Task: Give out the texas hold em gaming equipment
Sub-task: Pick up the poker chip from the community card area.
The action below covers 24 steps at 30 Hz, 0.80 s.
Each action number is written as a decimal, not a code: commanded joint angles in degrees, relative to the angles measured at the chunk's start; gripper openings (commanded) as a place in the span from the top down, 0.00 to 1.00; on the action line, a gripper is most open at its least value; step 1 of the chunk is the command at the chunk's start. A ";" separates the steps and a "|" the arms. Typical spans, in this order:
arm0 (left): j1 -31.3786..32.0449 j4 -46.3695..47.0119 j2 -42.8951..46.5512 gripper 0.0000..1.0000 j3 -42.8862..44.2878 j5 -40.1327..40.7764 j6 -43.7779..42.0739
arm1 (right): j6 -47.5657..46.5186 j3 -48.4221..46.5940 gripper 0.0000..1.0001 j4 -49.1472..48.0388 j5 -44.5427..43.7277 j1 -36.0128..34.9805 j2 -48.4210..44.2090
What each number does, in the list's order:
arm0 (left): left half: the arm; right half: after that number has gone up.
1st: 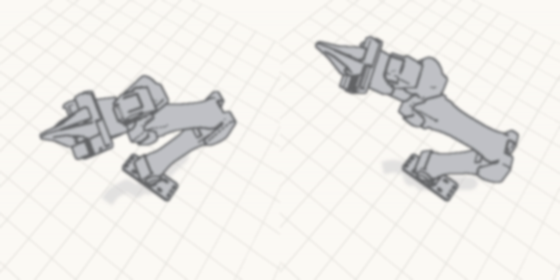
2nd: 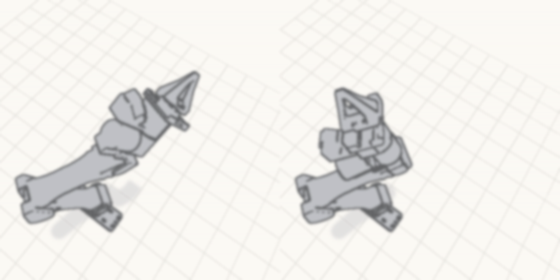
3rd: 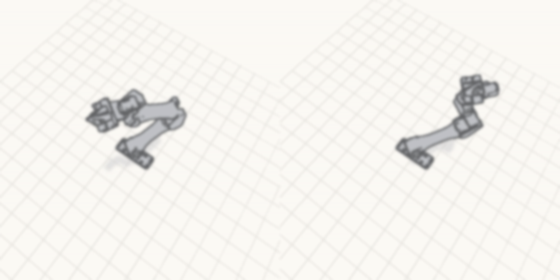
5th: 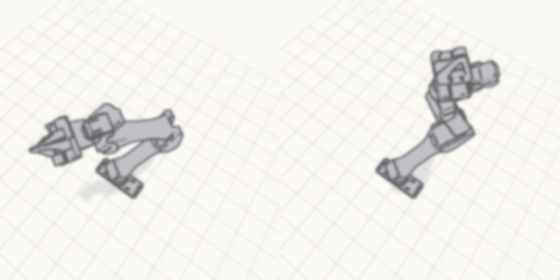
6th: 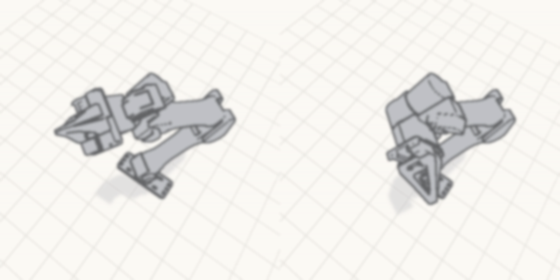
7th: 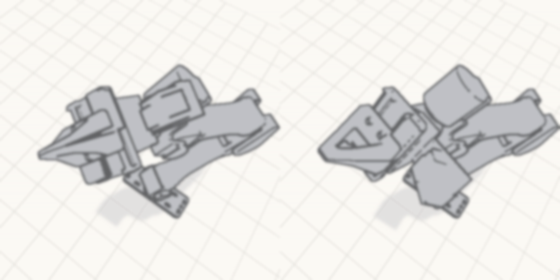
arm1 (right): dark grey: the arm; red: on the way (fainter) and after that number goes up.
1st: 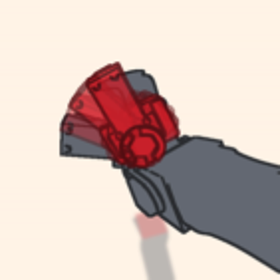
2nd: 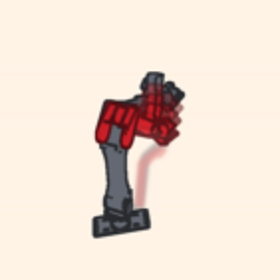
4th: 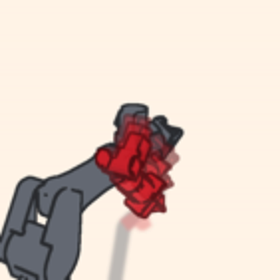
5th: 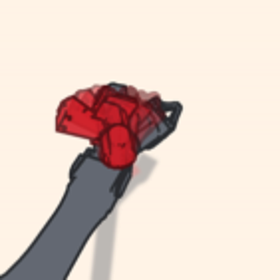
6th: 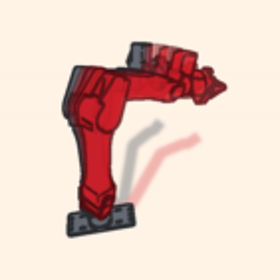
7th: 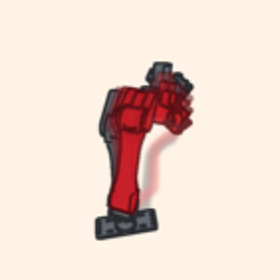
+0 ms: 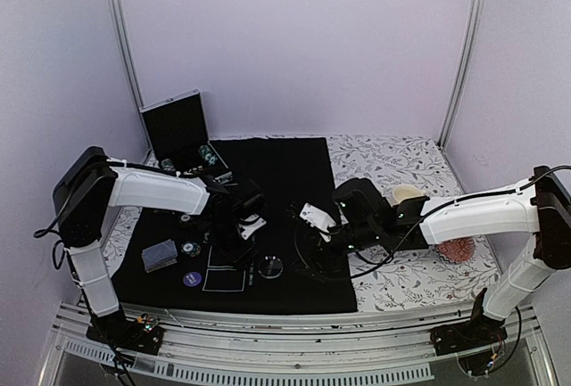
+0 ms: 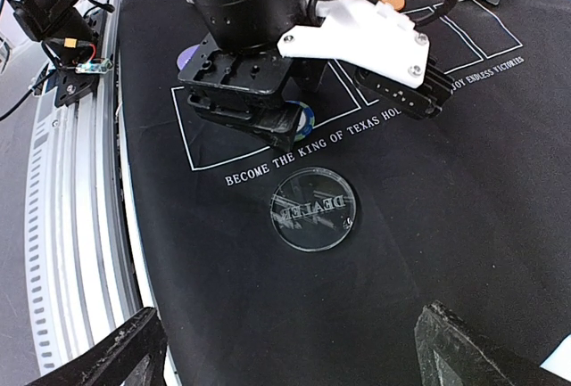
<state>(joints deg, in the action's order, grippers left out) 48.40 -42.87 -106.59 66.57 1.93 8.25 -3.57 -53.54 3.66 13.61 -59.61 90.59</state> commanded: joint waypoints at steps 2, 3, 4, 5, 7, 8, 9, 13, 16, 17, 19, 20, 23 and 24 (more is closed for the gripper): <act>-0.21 1.72 -2.05 0.41 -0.06 -2.21 -1.21 | 0.77 0.82 0.01 0.39 -0.82 -0.35 -1.72; -0.22 1.54 -2.25 0.42 -0.23 -2.53 -1.22 | 0.76 0.88 0.01 0.32 -0.83 -0.31 -1.79; -0.24 1.44 -2.30 0.43 -0.43 -2.90 -1.22 | 0.81 0.89 0.01 0.30 -0.85 -0.32 -1.82; -0.24 1.27 -2.31 0.45 -0.51 -3.25 -1.26 | 0.84 0.91 0.01 0.34 -0.91 -0.37 -1.82; -0.24 0.92 -2.10 0.47 -0.64 -4.03 -1.39 | 0.78 0.90 0.01 0.31 -0.92 -0.33 -1.78; -0.18 0.62 -1.94 0.48 -0.70 -4.12 -1.44 | 0.72 0.85 0.01 0.34 -0.95 -0.33 -1.73; -0.30 0.30 -1.77 0.49 -0.73 -4.04 -1.47 | 0.73 0.81 0.01 0.34 -0.95 -0.33 -1.69; -0.81 -0.65 -1.12 0.51 -1.05 -4.00 -0.95 | 0.67 0.59 0.01 0.47 -0.91 -0.33 -1.64; -1.79 -1.04 -0.70 0.52 -1.86 -4.33 -0.04 | 0.62 0.49 0.01 0.73 -1.10 -0.33 -1.64; -2.16 -1.14 -0.65 0.49 -2.18 -4.55 0.27 | 0.66 0.48 0.01 0.75 -1.11 -0.33 -1.72; -2.38 -1.44 -0.64 0.43 -2.52 -4.51 0.56 | 0.67 0.47 0.01 0.84 -1.13 -0.33 -1.73; -2.40 -1.62 -0.72 0.43 -2.69 -4.32 0.54 | 0.61 0.46 0.01 0.88 -1.13 -0.32 -1.73; -2.31 -1.47 -0.82 0.44 -3.22 -4.41 0.38 | 0.51 0.36 0.01 0.88 -1.18 -0.33 -1.73; -2.29 -1.32 -0.82 0.46 -3.40 -4.77 0.37 | 0.50 0.22 0.01 0.88 -1.21 -0.33 -1.65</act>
<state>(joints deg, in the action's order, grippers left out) 46.92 -42.02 -106.41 65.89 -1.34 8.14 -3.57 -53.39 3.90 13.02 -59.61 90.45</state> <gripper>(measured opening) 0.560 0.987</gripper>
